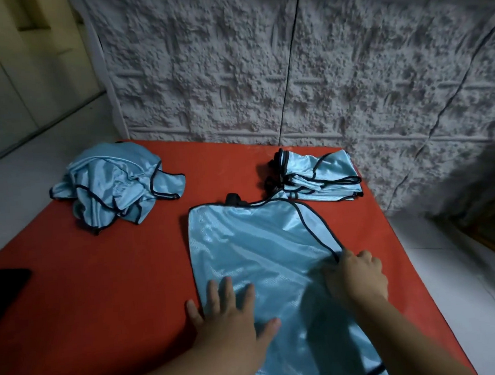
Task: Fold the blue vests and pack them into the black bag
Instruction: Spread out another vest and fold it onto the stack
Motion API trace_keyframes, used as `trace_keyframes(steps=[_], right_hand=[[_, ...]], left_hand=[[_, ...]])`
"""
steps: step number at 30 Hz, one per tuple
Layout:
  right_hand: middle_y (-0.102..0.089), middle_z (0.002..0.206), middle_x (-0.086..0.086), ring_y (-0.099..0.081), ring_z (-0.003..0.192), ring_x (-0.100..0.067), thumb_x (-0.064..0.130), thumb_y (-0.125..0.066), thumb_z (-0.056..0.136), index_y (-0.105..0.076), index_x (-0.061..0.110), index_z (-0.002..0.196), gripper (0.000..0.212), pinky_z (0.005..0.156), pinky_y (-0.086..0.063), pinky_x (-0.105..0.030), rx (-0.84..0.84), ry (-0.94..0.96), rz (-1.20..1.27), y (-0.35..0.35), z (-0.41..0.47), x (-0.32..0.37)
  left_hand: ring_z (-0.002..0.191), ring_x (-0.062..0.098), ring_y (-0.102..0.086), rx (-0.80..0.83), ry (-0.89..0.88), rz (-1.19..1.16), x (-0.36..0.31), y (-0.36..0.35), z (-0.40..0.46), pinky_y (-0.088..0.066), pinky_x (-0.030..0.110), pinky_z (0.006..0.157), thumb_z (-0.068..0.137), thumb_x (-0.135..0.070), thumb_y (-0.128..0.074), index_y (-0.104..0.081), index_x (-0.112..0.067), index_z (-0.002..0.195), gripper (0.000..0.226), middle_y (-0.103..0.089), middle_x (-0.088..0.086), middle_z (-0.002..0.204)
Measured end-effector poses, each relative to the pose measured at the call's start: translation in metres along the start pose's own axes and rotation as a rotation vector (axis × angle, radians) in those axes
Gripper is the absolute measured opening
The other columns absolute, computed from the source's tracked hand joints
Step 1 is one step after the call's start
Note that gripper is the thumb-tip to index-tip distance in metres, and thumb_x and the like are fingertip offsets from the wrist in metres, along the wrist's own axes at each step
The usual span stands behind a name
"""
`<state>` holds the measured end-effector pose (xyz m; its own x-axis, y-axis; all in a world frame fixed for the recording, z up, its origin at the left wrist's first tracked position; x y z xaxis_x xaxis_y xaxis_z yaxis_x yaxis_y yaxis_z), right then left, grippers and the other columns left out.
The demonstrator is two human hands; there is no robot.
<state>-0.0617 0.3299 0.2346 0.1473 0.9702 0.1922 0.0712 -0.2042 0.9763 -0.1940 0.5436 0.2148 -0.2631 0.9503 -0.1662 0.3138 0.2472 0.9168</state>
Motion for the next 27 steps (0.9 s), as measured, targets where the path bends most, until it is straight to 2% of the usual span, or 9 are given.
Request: trace_keyframes(steps=[2,5,7,10,12,15,20,24,27], right_hand=[[-0.049,0.122,-0.011,-0.046,0.12,-0.034,0.049,-0.054,0.091,-0.055,0.017,0.128,0.048,0.093,-0.046,-0.045,0.025,-0.002,0.016,0.0,-0.004,0.002],[-0.045,0.121,-0.01,-0.046,0.119,-0.034,0.051,-0.057,0.09,-0.053,0.016,0.128,0.051,0.093,-0.047,-0.045,0.074,0.047,0.013,0.0,-0.012,0.002],[-0.045,0.121,-0.011,-0.05,0.117,-0.036,0.046,-0.056,0.09,-0.053,0.015,0.128,0.049,0.093,-0.048,-0.044,0.112,0.113,0.028,-0.001,-0.02,0.005],[-0.052,0.119,-0.011,-0.061,0.107,-0.037,0.036,-0.05,0.089,-0.057,0.014,0.123,0.042,0.088,-0.05,-0.04,0.149,0.172,0.061,-0.002,-0.03,0.01],[-0.057,0.118,-0.01,-0.064,0.104,-0.033,0.033,-0.048,0.086,-0.061,0.015,0.119,0.039,0.086,-0.051,-0.036,0.164,0.183,0.075,-0.003,-0.034,0.014],[-0.06,0.117,-0.008,-0.064,0.104,-0.029,0.029,-0.05,0.084,-0.061,0.017,0.117,0.036,0.081,-0.049,-0.033,0.173,0.202,0.078,-0.002,-0.037,0.02],[-0.065,0.111,-0.008,-0.063,0.099,-0.028,0.029,-0.053,0.083,-0.064,0.017,0.106,0.028,0.081,-0.051,-0.034,0.127,0.223,0.141,0.002,-0.029,0.03],[-0.061,0.124,-0.013,-0.058,0.114,-0.032,0.034,-0.059,0.091,-0.066,0.014,0.124,0.039,0.095,-0.05,-0.037,0.024,0.261,0.19,0.01,-0.012,0.041],[-0.066,0.129,-0.014,-0.063,0.116,-0.032,0.032,-0.059,0.095,-0.06,0.01,0.134,0.045,0.094,-0.05,-0.037,0.06,0.247,0.326,0.012,0.008,0.054]], left_hand=[[0.152,0.036,0.023,-0.091,-0.045,0.048,0.003,-0.011,-0.003,0.009,0.071,0.114,0.09,-0.082,-0.015,0.01,-0.042,0.158,0.083,0.023,0.008,0.166],[0.144,0.042,-0.038,-0.13,-0.149,0.178,0.019,-0.016,-0.005,-0.022,0.067,0.105,0.088,-0.085,-0.026,-0.043,-0.037,0.152,0.082,-0.044,0.015,0.156],[0.139,0.038,-0.046,-0.163,-0.197,0.28,0.031,-0.017,-0.001,-0.028,0.063,0.1,0.087,-0.085,-0.027,-0.051,-0.034,0.147,0.083,-0.056,0.012,0.146],[0.145,0.033,-0.031,-0.08,-0.293,0.4,0.053,-0.005,0.001,-0.025,0.064,0.1,0.088,-0.086,-0.027,-0.04,-0.037,0.154,0.083,-0.047,0.008,0.155],[0.155,0.031,-0.002,-0.014,-0.362,0.441,0.065,0.012,0.001,-0.01,0.068,0.111,0.088,-0.087,-0.022,-0.007,-0.045,0.16,0.084,-0.009,0.004,0.17],[0.143,0.023,0.043,0.07,-0.329,0.41,0.089,0.026,0.002,0.021,0.067,0.112,0.087,-0.087,-0.018,0.039,-0.055,0.14,0.084,0.048,-0.007,0.153],[0.138,0.021,0.049,0.138,-0.284,0.215,0.099,0.024,-0.008,0.021,0.055,0.118,0.087,-0.086,-0.024,0.036,-0.057,0.141,0.086,0.045,-0.009,0.156],[0.138,0.027,0.05,0.105,-0.301,0.244,0.065,0.026,-0.021,0.025,0.07,0.109,0.094,-0.074,-0.034,0.024,-0.055,0.149,0.082,0.037,-0.003,0.161],[0.152,0.032,0.027,0.122,-0.259,0.254,0.033,0.032,-0.029,0.021,0.075,0.106,0.09,-0.066,-0.047,-0.003,-0.048,0.156,0.081,0.011,0.0,0.169]])
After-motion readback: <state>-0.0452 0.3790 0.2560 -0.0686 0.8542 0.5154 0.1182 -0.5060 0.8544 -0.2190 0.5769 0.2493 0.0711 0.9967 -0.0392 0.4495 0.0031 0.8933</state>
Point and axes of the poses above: each hand's wrist, its own z-axis towards the middle knuckle, its own y-axis out of the back of the hand, x = y × z, the point moved 3 cm from there along z, towards the middle knuckle
